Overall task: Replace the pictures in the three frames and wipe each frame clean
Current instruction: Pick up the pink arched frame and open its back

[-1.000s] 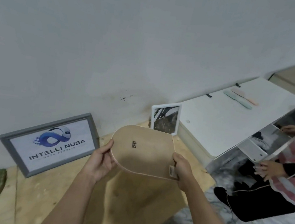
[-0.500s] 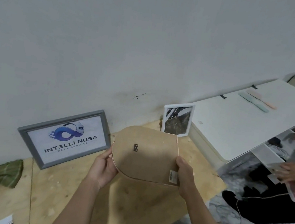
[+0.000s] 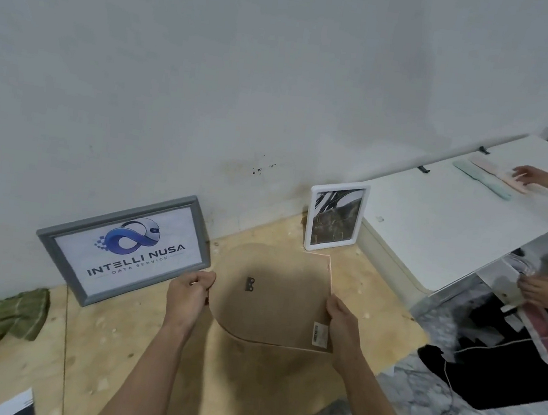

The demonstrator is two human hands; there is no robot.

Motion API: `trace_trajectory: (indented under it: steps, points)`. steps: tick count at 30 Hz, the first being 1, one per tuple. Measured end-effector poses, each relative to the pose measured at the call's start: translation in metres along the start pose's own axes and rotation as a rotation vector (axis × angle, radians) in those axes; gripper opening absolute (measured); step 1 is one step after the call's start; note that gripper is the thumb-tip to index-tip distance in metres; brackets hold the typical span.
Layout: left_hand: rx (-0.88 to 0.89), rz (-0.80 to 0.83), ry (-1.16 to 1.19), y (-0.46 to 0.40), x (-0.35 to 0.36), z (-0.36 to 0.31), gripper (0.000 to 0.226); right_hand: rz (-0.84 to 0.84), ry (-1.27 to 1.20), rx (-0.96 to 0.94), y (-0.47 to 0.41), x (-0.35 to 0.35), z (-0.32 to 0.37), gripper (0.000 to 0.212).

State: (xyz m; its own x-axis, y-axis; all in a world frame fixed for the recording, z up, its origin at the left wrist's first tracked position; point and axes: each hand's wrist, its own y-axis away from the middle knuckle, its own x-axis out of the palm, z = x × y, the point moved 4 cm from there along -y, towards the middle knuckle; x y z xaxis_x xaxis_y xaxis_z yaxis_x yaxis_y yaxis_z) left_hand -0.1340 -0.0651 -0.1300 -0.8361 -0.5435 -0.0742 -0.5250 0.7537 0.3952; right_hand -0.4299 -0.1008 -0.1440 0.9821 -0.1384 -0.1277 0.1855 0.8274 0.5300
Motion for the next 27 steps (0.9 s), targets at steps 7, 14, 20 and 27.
trace_trajectory:
  steps: [7, 14, 20, 27]
  points:
    - [-0.152, -0.084, -0.017, -0.007, -0.028, 0.041, 0.032, 0.070, 0.089, 0.035, 0.005, -0.005, -0.033, 0.031]
    - [-0.289, -0.152, -0.031, 0.014, -0.068, 0.101, 0.028, 0.182, 0.215, 0.087, 0.003, 0.020, -0.071, 0.035]
    - [-0.411, -0.235, 0.084, 0.038, -0.103, 0.137, 0.026, 0.245, 0.403, 0.072, 0.005, 0.041, -0.102, 0.033]
    - [-0.430, -0.269, 0.166, 0.041, -0.110, 0.130, 0.031, 0.171, 0.636, -0.111, 0.016, 0.050, -0.094, 0.034]
